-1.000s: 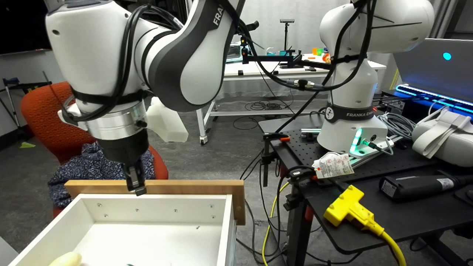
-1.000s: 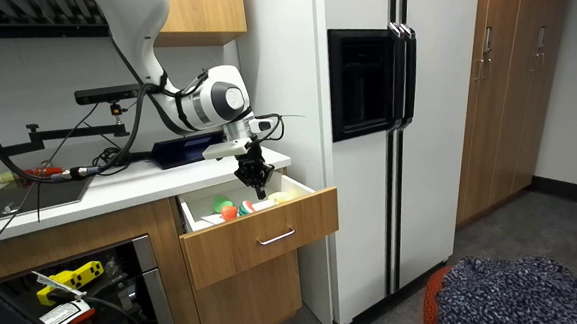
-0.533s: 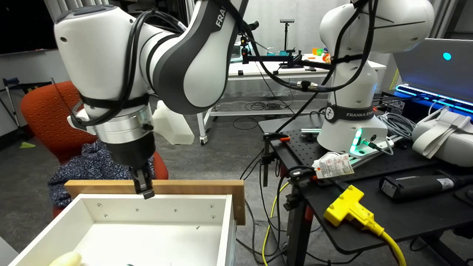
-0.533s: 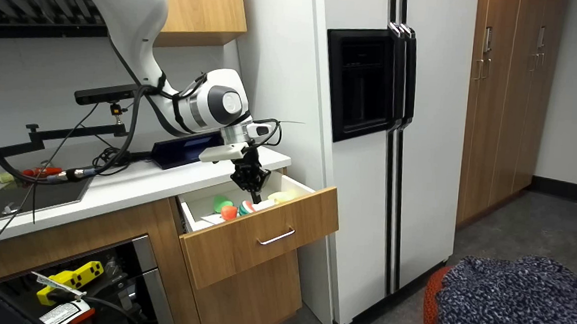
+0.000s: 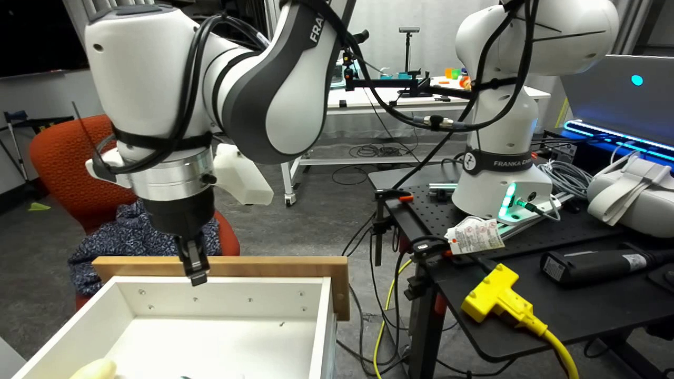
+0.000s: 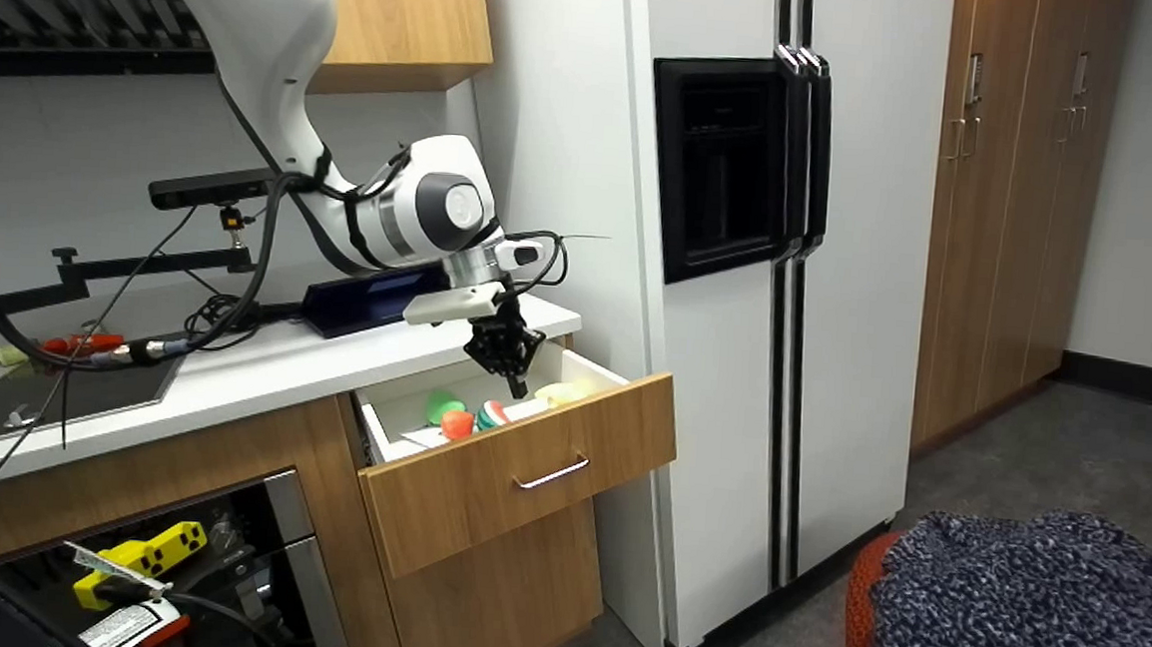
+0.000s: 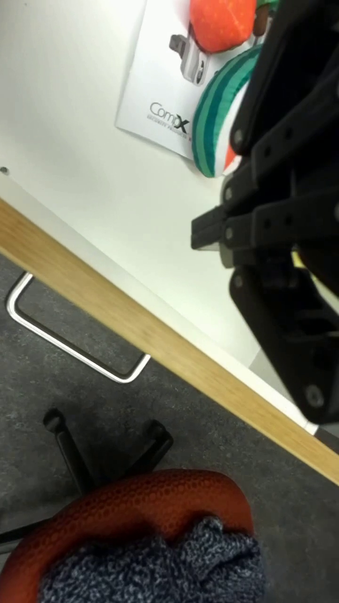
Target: Open the drawer on the far right
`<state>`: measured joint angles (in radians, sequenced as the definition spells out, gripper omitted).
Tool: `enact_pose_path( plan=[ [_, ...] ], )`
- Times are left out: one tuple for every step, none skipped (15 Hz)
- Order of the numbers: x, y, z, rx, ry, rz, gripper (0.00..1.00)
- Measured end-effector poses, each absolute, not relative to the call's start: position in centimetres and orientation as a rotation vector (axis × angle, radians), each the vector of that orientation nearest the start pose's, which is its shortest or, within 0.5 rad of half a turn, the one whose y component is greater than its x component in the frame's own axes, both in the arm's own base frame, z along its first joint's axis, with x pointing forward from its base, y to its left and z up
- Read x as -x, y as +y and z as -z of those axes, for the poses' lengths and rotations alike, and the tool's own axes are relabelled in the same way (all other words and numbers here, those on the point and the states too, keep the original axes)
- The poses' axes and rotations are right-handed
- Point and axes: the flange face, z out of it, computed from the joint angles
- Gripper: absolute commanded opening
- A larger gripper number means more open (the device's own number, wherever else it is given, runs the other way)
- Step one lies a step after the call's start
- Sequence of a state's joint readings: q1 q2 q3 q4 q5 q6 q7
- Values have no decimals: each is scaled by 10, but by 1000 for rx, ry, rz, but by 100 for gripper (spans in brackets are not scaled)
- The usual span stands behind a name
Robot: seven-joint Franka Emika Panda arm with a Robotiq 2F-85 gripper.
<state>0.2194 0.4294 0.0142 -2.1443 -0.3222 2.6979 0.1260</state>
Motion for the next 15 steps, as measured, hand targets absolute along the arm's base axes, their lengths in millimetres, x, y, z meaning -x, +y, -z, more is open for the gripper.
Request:
enact_pose_path(
  plan=[
    [-565, 145, -212, 3185, -645, 282, 0],
    [-567, 145, -214, 3172, -658, 321, 0],
    [-568, 145, -216, 3160, -671, 356, 0],
    [-569, 145, -217, 3147, -681, 391, 11],
    [-570, 145, -219, 3134, -693, 426, 28],
    [-571, 146, -220, 3122, -702, 457, 34],
    [-572, 146, -221, 3112, -710, 483, 41],
    [-572, 146, -222, 3103, -718, 501, 50],
    [-571, 146, -222, 3095, -728, 516, 57],
    [-571, 146, -222, 3089, -736, 526, 65],
    [-570, 146, -222, 3084, -744, 533, 72],
    [-569, 146, -221, 3079, -754, 540, 79],
    [-569, 146, -221, 3074, -763, 548, 87],
    [-569, 147, -221, 3071, -770, 555, 94],
    [-569, 147, -222, 3067, -775, 562, 100]
  ],
)
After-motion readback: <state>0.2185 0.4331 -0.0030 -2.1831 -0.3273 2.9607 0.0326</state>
